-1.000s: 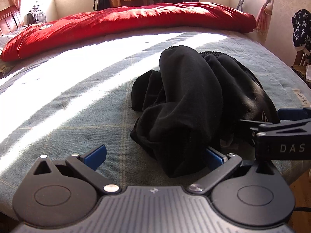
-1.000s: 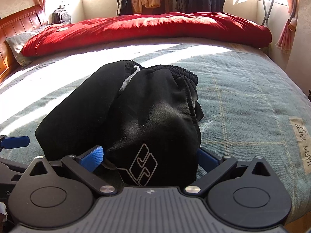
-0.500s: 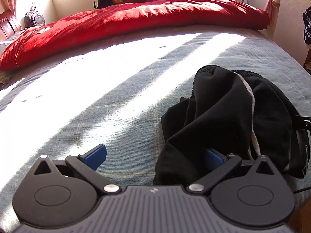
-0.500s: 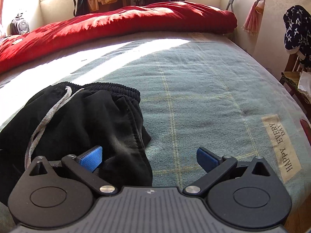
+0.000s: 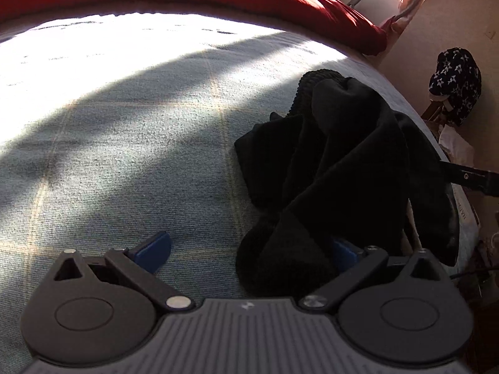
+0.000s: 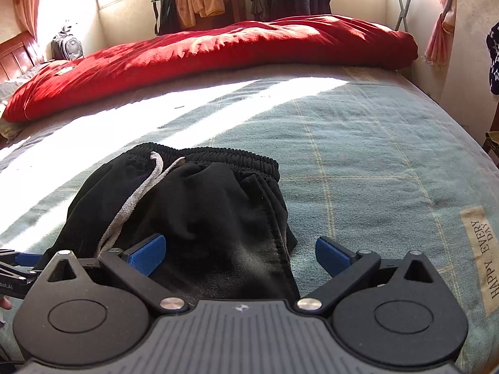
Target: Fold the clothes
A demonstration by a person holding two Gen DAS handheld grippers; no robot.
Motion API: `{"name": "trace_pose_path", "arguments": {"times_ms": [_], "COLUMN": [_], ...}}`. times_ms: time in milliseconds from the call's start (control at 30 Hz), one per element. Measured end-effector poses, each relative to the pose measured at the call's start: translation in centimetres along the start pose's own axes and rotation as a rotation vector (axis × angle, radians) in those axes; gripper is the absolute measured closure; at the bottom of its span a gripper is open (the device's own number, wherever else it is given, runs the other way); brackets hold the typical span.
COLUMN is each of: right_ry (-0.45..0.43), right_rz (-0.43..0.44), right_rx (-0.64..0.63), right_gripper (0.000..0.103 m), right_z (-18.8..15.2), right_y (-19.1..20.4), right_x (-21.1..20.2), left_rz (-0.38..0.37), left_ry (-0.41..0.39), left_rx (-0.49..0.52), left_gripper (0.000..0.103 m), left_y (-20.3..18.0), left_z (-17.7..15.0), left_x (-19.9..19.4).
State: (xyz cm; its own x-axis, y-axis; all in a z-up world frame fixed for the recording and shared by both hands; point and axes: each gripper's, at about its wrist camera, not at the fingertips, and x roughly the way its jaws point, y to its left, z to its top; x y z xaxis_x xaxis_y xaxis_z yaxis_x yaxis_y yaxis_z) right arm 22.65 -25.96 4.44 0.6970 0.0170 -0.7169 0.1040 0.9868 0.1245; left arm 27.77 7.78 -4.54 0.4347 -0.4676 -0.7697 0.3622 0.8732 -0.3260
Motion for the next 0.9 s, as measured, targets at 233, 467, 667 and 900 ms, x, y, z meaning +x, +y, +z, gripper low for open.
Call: {"name": "trace_pose_path", "arguments": {"times_ms": [233,467,667,900], "right_ry": [0.003,0.000,-0.009,0.033], "right_rz": [0.003,-0.018,0.020,0.268], "right_rx": [-0.045,-0.099,-0.120,-0.096], "right_gripper": [0.000,0.000,0.004,0.028], "right_z": [-0.4,0.1,1.3,4.0], "right_y": [1.8,1.4,-0.6,-7.0], "right_x": [-0.1,-1.8,-2.9,1.1], "left_rz": [-0.067,-0.014,0.013,0.110], "left_ry": [-0.015,0.021,-0.098,-0.165], "left_rx": [0.057,0.201,0.315,0.248], "left_gripper": [0.000,0.001,0.001,0.003], "left_y": [0.8,-0.8,-4.1,-7.9], "left_z": [0.0,2.1,4.3,4.1], "left_x": [0.2,-2.2,-5.4,-5.7]}}
